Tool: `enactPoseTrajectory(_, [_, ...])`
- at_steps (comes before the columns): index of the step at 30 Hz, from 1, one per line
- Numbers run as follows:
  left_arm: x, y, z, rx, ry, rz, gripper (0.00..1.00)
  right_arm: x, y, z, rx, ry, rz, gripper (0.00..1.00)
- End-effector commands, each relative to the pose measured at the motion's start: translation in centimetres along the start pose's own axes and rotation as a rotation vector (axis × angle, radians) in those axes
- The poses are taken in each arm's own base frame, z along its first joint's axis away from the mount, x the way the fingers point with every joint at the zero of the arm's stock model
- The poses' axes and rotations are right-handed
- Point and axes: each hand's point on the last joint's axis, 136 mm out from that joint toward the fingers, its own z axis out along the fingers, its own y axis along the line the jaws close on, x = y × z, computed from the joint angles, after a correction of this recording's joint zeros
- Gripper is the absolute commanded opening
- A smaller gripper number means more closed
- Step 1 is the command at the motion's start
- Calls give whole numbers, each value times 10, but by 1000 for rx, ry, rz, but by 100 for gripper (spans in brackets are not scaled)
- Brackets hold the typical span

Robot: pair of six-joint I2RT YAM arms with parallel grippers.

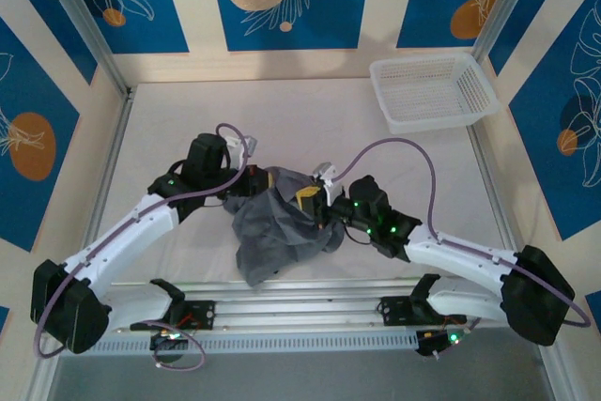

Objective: Fold the inside-out t-shirt
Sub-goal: Turn the T-shirt inside out at the center of the table.

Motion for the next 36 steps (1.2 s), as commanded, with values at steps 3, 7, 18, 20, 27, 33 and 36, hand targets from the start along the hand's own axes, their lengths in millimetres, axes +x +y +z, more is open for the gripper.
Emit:
enactPoseTrajectory(3, [6,19,1,-73,2,38,0,-17,27,-3,-185,-18,96,0])
enactPoseTrajectory(7, [9,75,4,-334,-8,93,9,-57,30,-23,-257,-123,187,0])
enactPoseTrajectory(18, [-4,31,-13,-155,-108,333,59,-68,5,-40,-200,-126,240,0])
enactPoseTrajectory(20, [-7,31,-26,-183,-159,376,62,-61,-2,-37,-147,-82,220,0])
enactPoseTrajectory(27, [4,38,-52,-333,-186,453,71,-2,-6,-1,70,234,37,45])
enactPoseTrajectory(33, [8,55,-60,-395,-237,359,71,50,-12,47,211,497,-94,65])
enactPoseTrajectory(36, [11,57,-61,-399,-234,348,71,64,-24,61,269,557,-134,54])
